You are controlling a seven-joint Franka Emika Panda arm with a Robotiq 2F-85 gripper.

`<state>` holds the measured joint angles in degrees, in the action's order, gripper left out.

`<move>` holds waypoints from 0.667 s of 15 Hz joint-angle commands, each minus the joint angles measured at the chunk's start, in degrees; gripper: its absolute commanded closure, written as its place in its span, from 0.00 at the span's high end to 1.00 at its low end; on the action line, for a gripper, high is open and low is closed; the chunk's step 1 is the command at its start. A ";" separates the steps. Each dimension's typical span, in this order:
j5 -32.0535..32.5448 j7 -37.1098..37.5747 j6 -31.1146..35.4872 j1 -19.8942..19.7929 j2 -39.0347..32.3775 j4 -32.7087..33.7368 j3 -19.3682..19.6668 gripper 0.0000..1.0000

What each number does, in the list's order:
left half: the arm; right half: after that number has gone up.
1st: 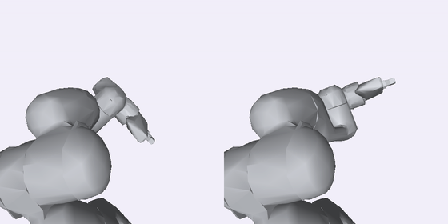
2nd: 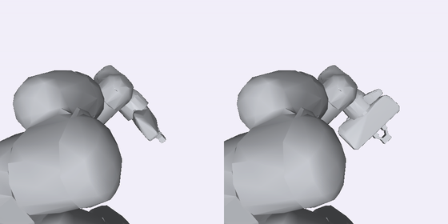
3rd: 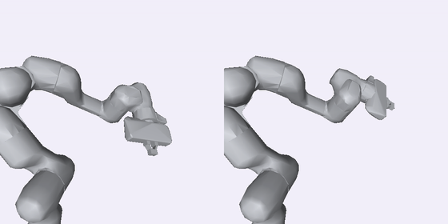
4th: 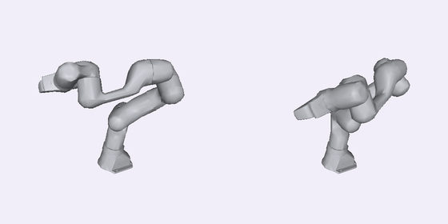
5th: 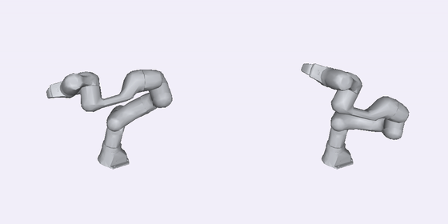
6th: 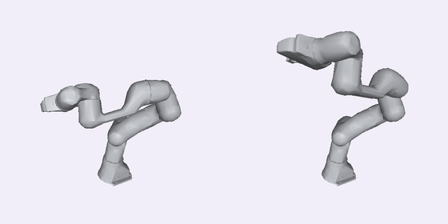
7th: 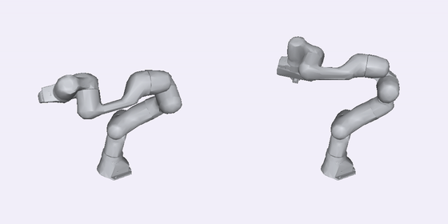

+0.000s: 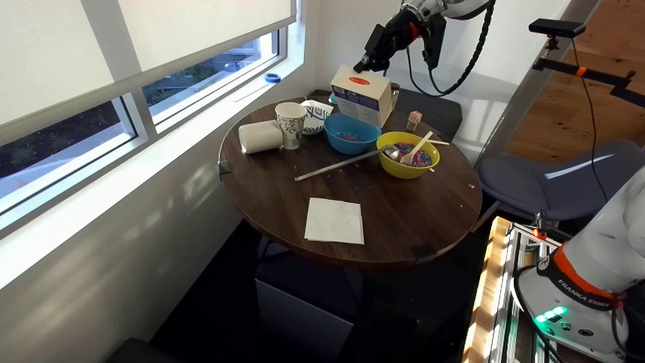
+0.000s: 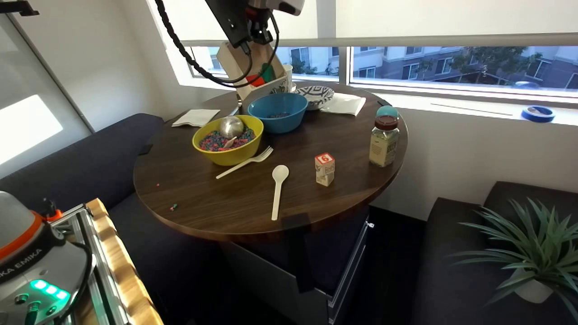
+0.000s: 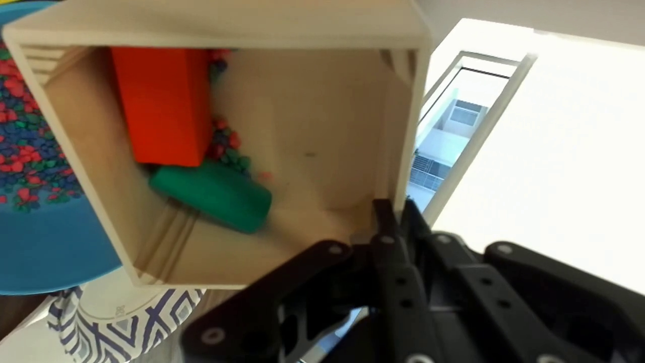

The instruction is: Spill the contents of the box into the blue bowl

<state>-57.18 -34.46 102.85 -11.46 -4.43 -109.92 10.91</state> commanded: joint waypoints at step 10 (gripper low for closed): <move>-11.34 -8.96 -3.11 -1.95 -4.61 1.59 -0.45 0.06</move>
<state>-65.84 -39.76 100.33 -13.18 -9.60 -107.50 10.95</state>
